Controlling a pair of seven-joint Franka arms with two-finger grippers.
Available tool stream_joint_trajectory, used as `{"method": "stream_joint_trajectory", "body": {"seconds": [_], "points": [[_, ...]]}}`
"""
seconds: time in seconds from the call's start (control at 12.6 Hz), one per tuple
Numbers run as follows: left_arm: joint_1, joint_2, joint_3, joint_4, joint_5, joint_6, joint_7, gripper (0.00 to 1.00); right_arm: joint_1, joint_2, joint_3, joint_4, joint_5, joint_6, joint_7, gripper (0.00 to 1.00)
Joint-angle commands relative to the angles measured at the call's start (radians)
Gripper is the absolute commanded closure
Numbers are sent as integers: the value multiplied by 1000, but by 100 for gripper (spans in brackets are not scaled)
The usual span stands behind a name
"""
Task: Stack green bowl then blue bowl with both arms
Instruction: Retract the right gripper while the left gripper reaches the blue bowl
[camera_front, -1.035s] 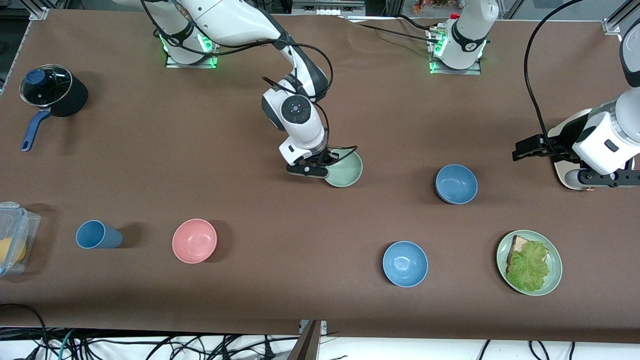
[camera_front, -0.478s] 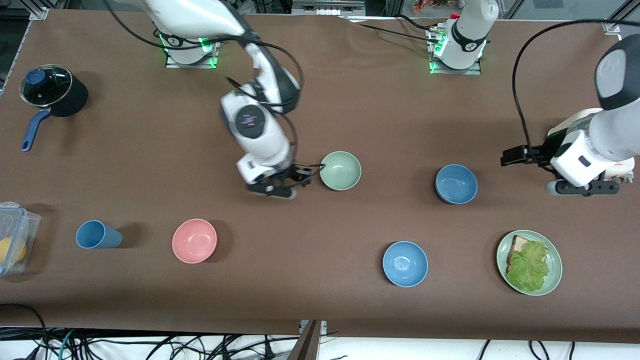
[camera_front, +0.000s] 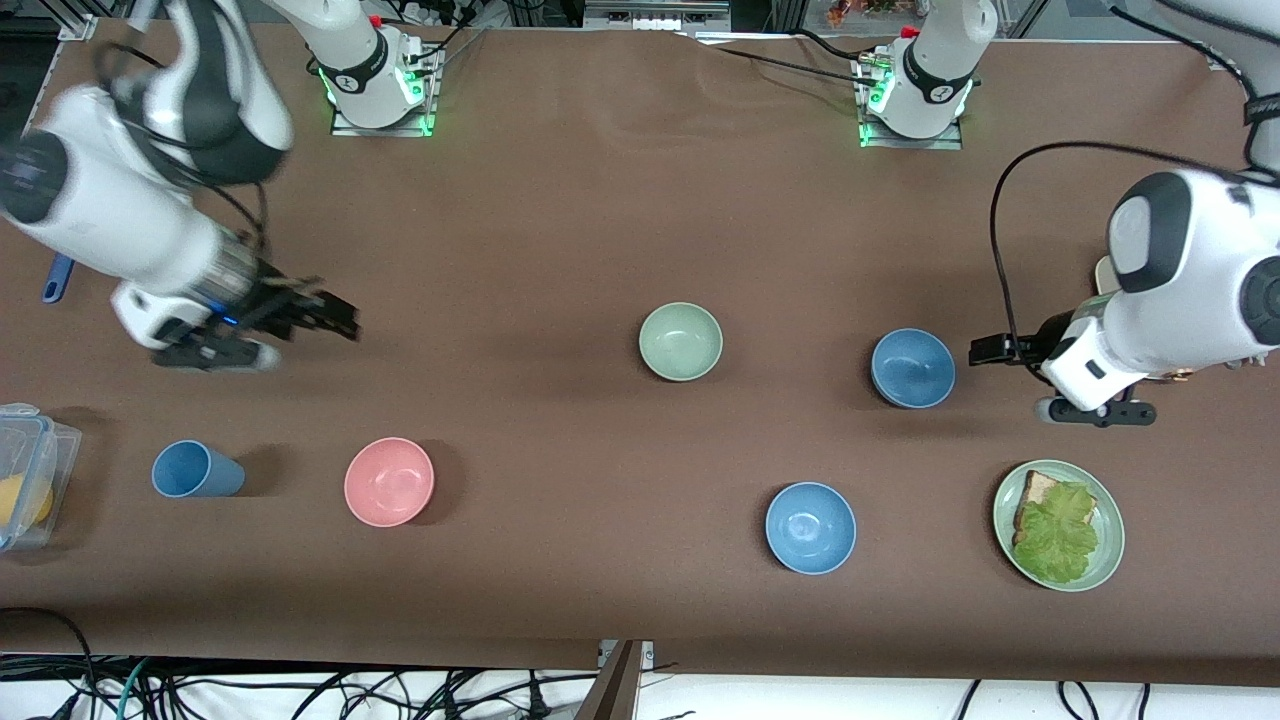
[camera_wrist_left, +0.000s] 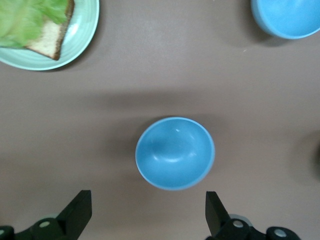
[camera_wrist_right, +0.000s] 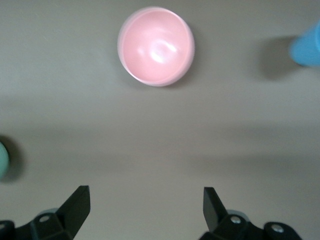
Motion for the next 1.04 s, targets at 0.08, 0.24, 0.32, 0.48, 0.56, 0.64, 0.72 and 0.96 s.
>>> {"method": "stream_joint_trajectory", "body": {"seconds": [0.08,0.24,0.32,0.48,0.56,0.64,0.72,0.96], "points": [[17,11,-1,-111,-26,146,57,0,-18,-90,-4,-50,-54,-52,-24,0],[17,41,-1,-151,-46,227,59,0,-18,-93,-4,-48,-68,-55,-24,0],[17,50,-1,-171,-46,268,59,0,-16,-93,-4,-47,-73,-55,-22,0],[16,65,-1,-220,-46,360,77,0,-13,-93,-3,-42,-90,-53,-12,0],[16,68,-1,-237,-46,388,92,0,-13,-93,-1,-39,-90,-52,-12,0],[17,74,-1,-245,-47,396,92,0,-9,-93,2,-35,-90,-53,-9,0],[17,82,-1,-248,-47,402,94,0,-7,-93,3,-35,-98,-55,-7,0],[17,93,-1,-303,-76,472,94,0,-7,-95,7,-35,-111,-56,-7,0]]}}
